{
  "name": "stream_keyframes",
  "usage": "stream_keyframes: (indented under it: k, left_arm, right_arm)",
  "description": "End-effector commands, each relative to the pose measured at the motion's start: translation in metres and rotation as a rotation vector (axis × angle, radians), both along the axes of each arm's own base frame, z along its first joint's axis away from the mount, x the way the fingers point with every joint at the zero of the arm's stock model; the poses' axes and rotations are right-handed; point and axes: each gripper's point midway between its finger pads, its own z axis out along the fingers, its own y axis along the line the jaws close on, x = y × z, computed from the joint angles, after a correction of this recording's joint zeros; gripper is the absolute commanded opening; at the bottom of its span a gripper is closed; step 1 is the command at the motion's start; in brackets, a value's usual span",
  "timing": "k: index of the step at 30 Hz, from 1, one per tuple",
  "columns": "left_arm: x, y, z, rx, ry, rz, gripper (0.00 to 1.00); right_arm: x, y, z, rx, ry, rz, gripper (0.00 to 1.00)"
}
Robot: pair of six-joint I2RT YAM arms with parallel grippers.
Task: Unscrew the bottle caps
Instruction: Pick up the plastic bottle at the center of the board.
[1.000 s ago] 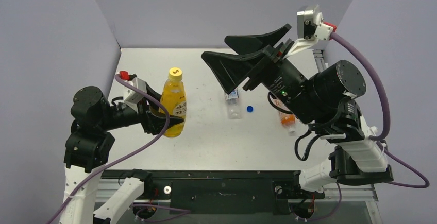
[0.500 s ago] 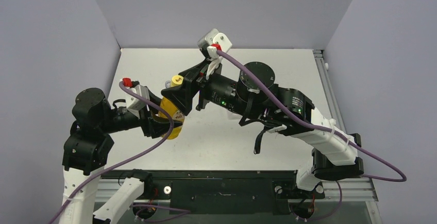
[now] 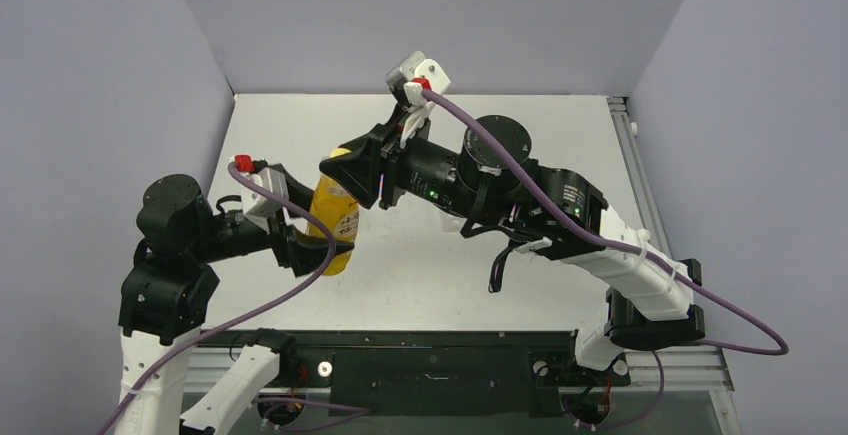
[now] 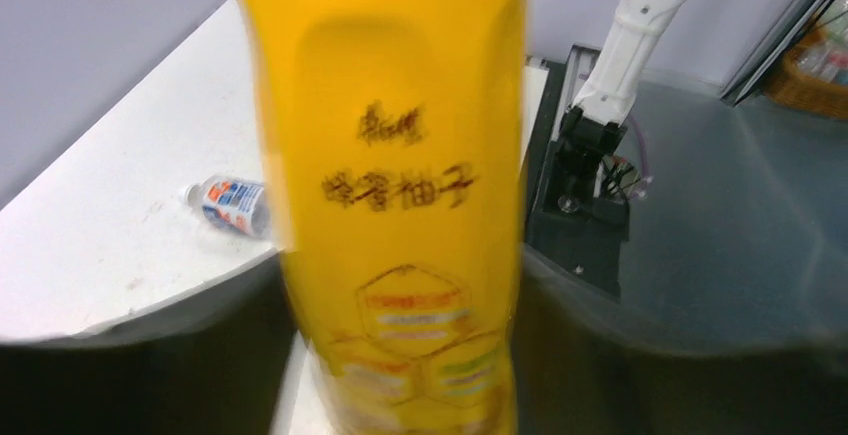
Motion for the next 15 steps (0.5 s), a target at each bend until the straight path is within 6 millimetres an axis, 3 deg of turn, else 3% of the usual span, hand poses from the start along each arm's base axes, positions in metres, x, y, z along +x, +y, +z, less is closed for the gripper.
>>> stream_keyframes:
  k: [1,2,3,4,5,8,11,15]
  left_arm:
    - [-0.005,-0.002,0.025,-0.061,-0.058,-0.009,0.94]
    - [-0.003,-0.003,0.032,-0.090,-0.050,0.004,0.99]
    - [-0.003,-0.003,0.036,-0.107,-0.049,0.011,0.98]
    - [-0.002,-0.003,0.044,-0.138,-0.049,0.018,0.97]
    - [-0.003,-0.004,0.048,-0.152,-0.048,0.017,0.97]
    - [-0.005,-0.008,0.060,-0.201,-0.015,-0.012,0.97]
    - [-0.005,-0.011,0.058,-0.206,0.016,-0.040,0.97]
    - [-0.002,-0.012,0.040,-0.186,0.058,-0.042,0.97]
  right_arm:
    - [0.005,-0.004,0.002,0.031,0.006,-0.022,0.07]
    - [0.006,-0.008,0.008,0.056,0.003,-0.034,0.04]
    - [0.008,-0.005,-0.001,0.041,0.007,-0.038,0.03]
    - [0.007,-0.010,0.006,0.069,-0.002,-0.046,0.01]
    - [0.008,-0.008,-0.002,0.056,0.001,-0.048,0.00]
    - [0.006,-0.013,0.005,0.095,-0.013,-0.045,0.00]
    - [0.005,-0.013,0.005,0.118,-0.022,-0.047,0.00]
    - [-0.002,-0.013,0.009,0.153,-0.039,-0.029,0.00]
